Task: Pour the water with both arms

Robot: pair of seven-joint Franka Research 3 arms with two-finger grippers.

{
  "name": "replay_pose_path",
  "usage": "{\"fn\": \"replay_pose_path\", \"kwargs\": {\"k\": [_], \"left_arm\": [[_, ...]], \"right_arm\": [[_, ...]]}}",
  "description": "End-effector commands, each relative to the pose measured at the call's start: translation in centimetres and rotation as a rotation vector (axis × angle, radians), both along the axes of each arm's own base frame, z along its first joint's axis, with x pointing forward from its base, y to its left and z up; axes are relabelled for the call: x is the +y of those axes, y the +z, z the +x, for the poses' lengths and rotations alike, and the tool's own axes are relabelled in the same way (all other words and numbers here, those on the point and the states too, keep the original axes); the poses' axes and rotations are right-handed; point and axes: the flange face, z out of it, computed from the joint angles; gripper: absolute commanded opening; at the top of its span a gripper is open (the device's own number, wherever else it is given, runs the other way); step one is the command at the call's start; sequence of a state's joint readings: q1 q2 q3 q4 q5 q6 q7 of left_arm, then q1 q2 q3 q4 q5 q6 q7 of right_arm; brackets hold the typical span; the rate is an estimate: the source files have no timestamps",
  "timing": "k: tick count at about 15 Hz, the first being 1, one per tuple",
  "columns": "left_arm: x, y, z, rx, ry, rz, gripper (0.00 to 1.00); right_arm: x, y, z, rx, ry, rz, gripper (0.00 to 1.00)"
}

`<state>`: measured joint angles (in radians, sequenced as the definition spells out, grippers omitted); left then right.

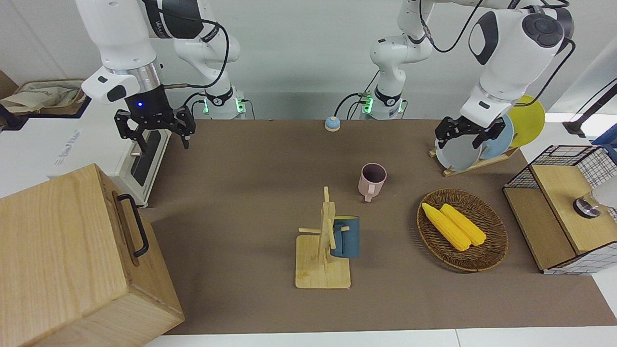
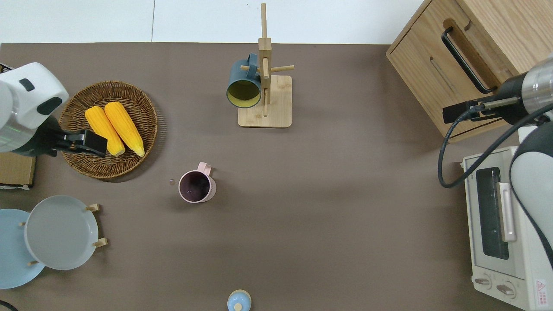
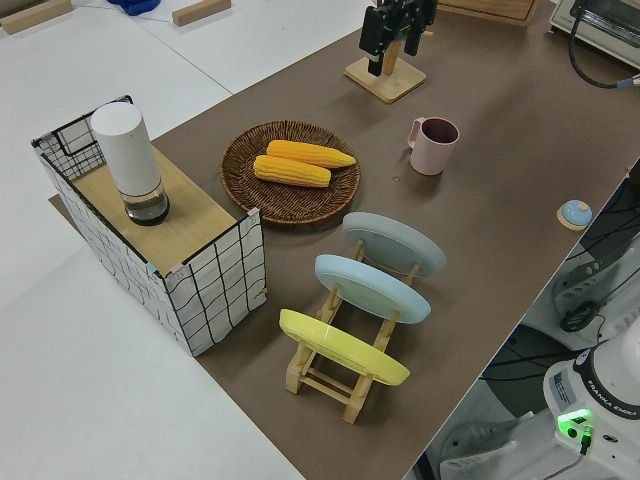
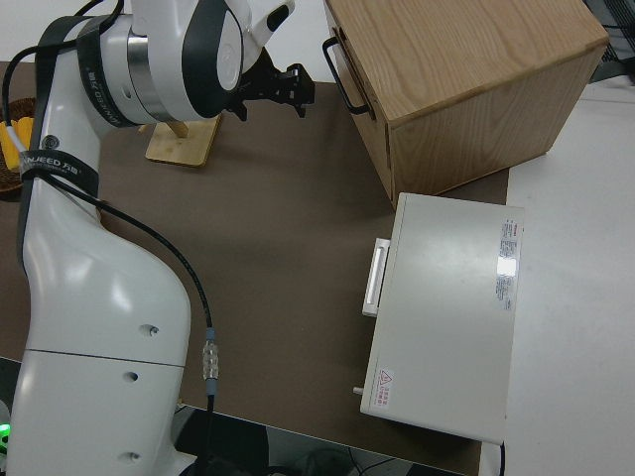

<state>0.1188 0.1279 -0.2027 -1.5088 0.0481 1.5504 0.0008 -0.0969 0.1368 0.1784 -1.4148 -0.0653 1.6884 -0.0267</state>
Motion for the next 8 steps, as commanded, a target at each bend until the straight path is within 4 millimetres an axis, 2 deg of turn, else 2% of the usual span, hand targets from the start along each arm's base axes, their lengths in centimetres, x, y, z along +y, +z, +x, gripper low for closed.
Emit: {"fn": "replay_pose_path", "kwargs": {"k": [1,3,5,8], "left_arm": [[-2.1,0.4,-1.1,0.032,-0.039,0.013,1.00],[-3.1,1.5,-1.8,0.029,-0.037,-0.053,1.00],[-3.2,2.2,-2.2,0.022,-0.035,-0.081,1.00],[-3.6,2.2,-2.2,0.022,-0.038,-0.080,1.00]], "right_arm": [[-0.2,0.3,-0.4,-0.008,0.013,0.009,0.992],[-0.2,0.3,-0.4,-0.008,0.013,0.009,0.994],[-0.2,0.3,-0.4,-0.008,0.013,0.009,0.994],[-0.2,0.3,-0.4,-0.008,0.013,0.009,0.992]]}}
